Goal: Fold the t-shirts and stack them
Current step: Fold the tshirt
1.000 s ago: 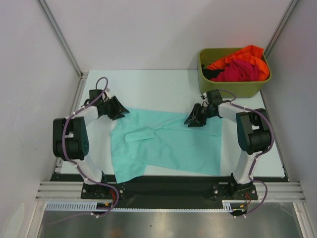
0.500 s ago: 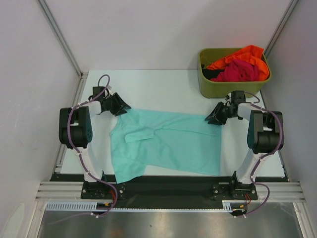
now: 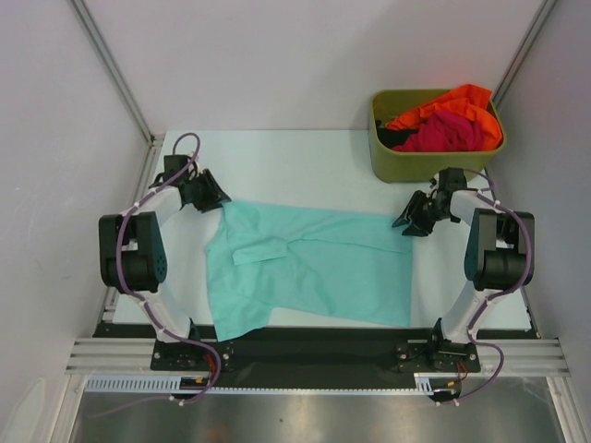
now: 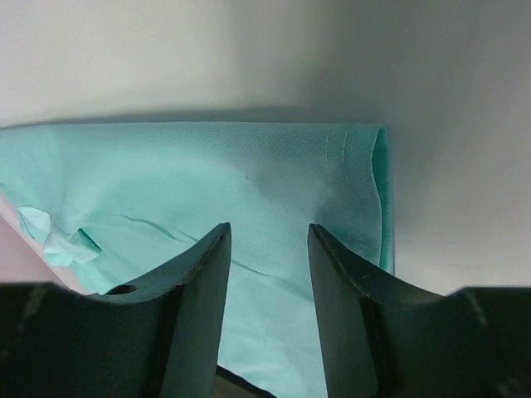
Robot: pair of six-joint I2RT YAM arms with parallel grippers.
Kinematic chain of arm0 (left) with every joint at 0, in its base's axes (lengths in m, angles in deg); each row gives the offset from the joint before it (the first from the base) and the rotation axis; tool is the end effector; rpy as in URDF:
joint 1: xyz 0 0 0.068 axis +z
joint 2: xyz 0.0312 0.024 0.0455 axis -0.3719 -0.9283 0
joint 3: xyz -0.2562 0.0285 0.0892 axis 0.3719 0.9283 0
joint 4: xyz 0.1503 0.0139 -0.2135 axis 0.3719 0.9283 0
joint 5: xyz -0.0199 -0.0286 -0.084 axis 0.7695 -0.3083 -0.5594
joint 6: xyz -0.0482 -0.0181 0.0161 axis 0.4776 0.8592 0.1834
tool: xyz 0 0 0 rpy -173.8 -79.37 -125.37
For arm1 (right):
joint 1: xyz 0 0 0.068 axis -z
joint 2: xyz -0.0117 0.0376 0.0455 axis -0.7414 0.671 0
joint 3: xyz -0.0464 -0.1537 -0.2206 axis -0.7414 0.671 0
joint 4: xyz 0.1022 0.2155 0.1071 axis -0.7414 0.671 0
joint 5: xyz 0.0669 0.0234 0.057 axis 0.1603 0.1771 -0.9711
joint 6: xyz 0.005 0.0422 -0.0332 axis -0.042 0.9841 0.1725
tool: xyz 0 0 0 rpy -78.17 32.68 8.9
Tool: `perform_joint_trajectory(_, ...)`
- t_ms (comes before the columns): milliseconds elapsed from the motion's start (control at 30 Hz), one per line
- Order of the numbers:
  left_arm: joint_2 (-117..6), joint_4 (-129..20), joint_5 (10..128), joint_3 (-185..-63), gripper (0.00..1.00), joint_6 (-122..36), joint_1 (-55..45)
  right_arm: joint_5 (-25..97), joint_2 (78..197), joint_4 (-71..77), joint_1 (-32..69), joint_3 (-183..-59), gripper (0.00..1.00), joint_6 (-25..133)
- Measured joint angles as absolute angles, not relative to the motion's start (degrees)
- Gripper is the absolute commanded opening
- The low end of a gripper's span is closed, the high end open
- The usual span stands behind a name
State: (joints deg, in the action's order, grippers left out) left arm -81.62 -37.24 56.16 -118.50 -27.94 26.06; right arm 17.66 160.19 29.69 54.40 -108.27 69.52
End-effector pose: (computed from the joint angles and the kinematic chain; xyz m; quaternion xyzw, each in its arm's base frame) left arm 0.3767 0.0150 0.2001 -0.1820 0.9076 -0.2328 0.2982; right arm 0.3465 -0.0239 0.1584 0.1970 0.9365 0.2453 0.1553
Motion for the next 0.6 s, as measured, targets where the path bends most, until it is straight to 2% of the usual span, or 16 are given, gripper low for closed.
perform_joint_trajectory(400,-89.8,-35.3,56.0,-120.5,0.38,-29.2,26.3,17.8,161.0,29.7,54.4,-109.8,0.47,69.4)
perform_joint_trajectory(600,-93.2,-36.1,55.5,-124.0,0.33,-29.0,26.3,17.9,163.1,29.0,54.4,-110.3,0.45,69.5)
